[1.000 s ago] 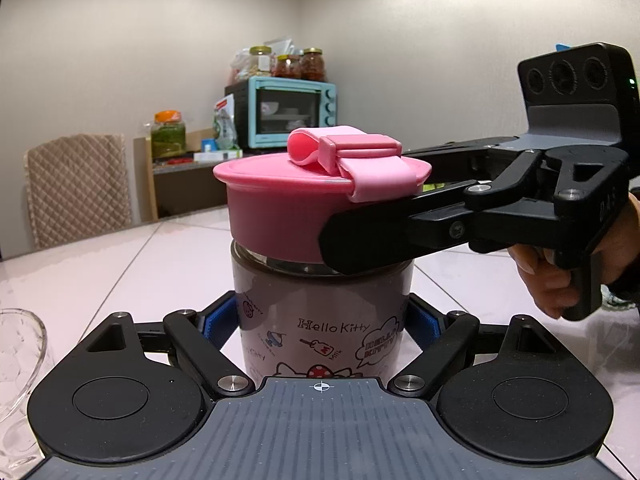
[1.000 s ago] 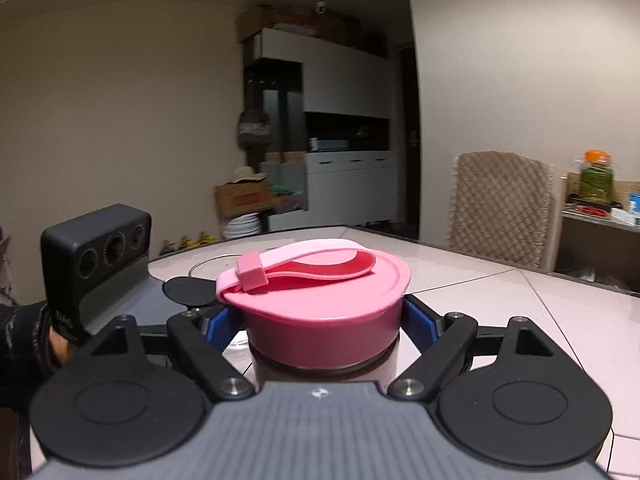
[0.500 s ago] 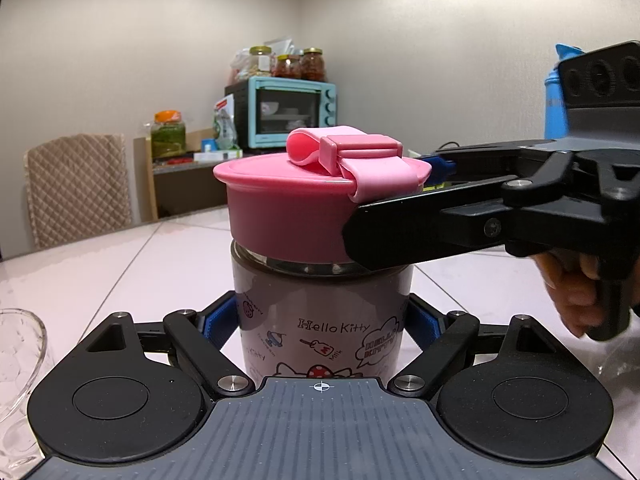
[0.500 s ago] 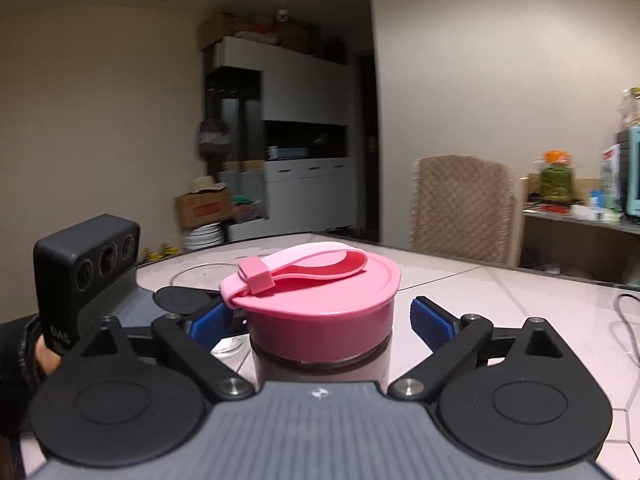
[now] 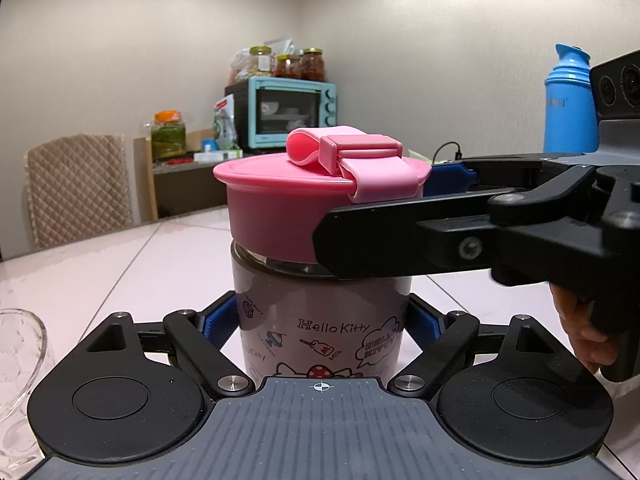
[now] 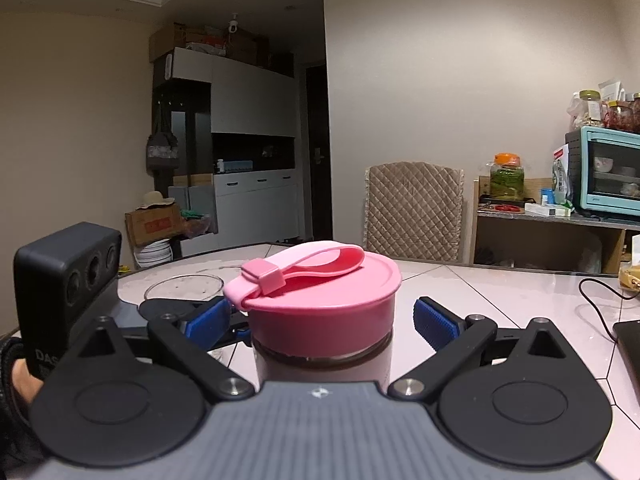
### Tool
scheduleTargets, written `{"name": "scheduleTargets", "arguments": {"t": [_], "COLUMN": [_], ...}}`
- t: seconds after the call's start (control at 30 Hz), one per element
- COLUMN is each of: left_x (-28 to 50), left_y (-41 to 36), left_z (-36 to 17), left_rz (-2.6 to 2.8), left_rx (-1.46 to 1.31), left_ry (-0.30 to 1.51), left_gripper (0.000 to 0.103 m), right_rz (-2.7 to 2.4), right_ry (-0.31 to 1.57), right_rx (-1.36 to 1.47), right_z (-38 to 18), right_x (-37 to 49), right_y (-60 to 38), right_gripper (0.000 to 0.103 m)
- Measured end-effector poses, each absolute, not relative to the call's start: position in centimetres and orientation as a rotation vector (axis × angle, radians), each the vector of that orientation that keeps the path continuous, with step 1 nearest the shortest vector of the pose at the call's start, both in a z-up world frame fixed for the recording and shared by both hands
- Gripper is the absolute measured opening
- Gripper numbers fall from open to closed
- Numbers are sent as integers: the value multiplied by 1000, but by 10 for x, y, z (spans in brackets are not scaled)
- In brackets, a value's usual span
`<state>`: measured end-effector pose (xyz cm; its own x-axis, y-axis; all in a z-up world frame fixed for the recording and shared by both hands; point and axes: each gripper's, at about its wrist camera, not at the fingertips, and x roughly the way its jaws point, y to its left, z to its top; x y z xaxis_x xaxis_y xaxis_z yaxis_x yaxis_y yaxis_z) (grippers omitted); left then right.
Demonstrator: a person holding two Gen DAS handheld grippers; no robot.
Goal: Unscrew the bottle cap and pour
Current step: 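Twist the pink cap with the right gripper, then open and rotate back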
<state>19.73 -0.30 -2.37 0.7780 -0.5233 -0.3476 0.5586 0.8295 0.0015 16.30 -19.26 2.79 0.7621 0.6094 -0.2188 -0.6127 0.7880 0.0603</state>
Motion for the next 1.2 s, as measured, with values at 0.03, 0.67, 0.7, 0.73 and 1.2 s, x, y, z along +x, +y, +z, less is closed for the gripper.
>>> {"name": "scheduleTargets", "arguments": {"t": [0.03,0.67,0.7,0.73,1.2], "left_x": [197,198,198,198,198], "left_y": [-3,-3,-3,-3,-3], "left_z": [-24,-24,-24,-24,-24], "left_rz": [-586,-586,-586,-586,-586], "left_rx": [107,106,106,106,107], "left_ry": [344,344,344,344,344], "left_gripper": [90,90,90,90,90], "right_rz": [664,575,571,567,569], "right_ry": [233,235,235,235,237], "right_rx": [-10,1,2,6,-4], "right_z": [28,24,24,24,22], "right_x": [163,163,162,162,159], "right_y": [-193,-178,-177,-177,-172], "right_gripper": [99,99,99,99,86]}}
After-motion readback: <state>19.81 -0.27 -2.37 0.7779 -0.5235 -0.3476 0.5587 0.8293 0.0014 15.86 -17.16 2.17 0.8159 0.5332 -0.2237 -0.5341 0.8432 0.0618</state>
